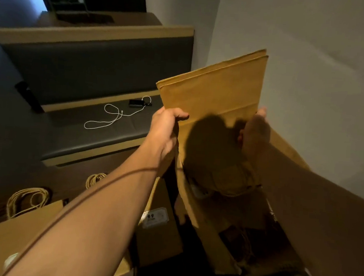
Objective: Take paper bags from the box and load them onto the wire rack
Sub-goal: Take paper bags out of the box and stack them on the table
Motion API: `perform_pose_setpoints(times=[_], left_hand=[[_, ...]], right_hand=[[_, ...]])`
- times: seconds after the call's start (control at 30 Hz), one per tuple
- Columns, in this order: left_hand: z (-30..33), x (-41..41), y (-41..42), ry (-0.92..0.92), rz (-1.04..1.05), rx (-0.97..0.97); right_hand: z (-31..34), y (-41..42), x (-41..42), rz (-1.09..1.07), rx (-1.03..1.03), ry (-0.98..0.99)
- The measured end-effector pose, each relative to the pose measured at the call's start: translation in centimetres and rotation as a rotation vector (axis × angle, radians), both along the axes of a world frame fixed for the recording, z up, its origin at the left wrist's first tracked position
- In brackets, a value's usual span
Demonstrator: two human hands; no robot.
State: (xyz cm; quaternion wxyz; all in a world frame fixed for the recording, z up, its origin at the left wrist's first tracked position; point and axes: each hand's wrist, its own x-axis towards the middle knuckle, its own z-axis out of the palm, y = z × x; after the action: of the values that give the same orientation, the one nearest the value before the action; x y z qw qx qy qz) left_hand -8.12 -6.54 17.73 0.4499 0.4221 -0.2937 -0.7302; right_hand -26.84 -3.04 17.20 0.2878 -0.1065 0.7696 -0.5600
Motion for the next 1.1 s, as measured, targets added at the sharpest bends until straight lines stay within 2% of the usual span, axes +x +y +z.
perform_pose_setpoints(times=[0.07, 0.1, 0.17, 0.3, 0.43, 0.53, 0.6, 0.7, 0.8, 0.87, 0.97, 1.03, 1.1], left_hand=[[0.3, 2.4, 0.0, 0.056, 0.001, 0.017], [0.5, 3.4, 0.2, 0.078, 0.011, 0.029], [0.5, 6.0, 0.6, 0.154, 0.061, 0.046], [0.0, 9.7, 0.9, 0.421, 0.142, 0.025], [-0.1, 14.1, 0.5, 0.585, 0.226, -0.041], [-0.9, 18.9, 0.8, 0.49, 0.193, 0.021], [-1.5, 22.6, 1.9, 0.426, 0.12, 0.015], [-2.0, 28.0, 3.6, 0.381, 0.062, 0.025], [-2.6, 32.5, 4.7, 0.192, -0.078, 0.008], [-3.9, 34.8, 4.9, 0.024, -0.116, -0.002], [-5.8, 36.6, 6.0, -0.16, -0.219, -0.015], [-7.1, 37.3, 6.9, -0.196, -0.277, -0.004], [-8.6, 37.9, 7.4, -0.11, -0.171, 0.105]], right_hand=[[1.5, -0.9, 1.2, 0.031, -0.023, -0.192], [2.1, -1.3, 1.8, 0.063, -0.026, -0.212], [4.2, -1.9, 3.9, 0.156, -0.018, -0.185], [8.3, -2.8, 7.7, 0.315, -0.039, -0.125], [9.7, -3.4, 12.7, 0.431, -0.198, -0.119], [8.9, -3.2, 16.3, 0.544, -0.325, -0.218], [7.7, -2.6, 18.6, 0.608, -0.34, -0.272], [5.6, -1.7, 21.0, 0.74, -0.173, -0.154], [2.9, -1.5, 23.3, 0.82, -0.03, -0.067], [0.9, -1.5, 25.2, 0.89, -0.004, -0.199], [-3.6, -2.0, 27.1, 0.95, 0.023, -0.161], [-5.2, -1.8, 28.5, 0.947, 0.032, -0.183], [-5.6, -1.1, 29.6, 0.954, 0.052, -0.165]])
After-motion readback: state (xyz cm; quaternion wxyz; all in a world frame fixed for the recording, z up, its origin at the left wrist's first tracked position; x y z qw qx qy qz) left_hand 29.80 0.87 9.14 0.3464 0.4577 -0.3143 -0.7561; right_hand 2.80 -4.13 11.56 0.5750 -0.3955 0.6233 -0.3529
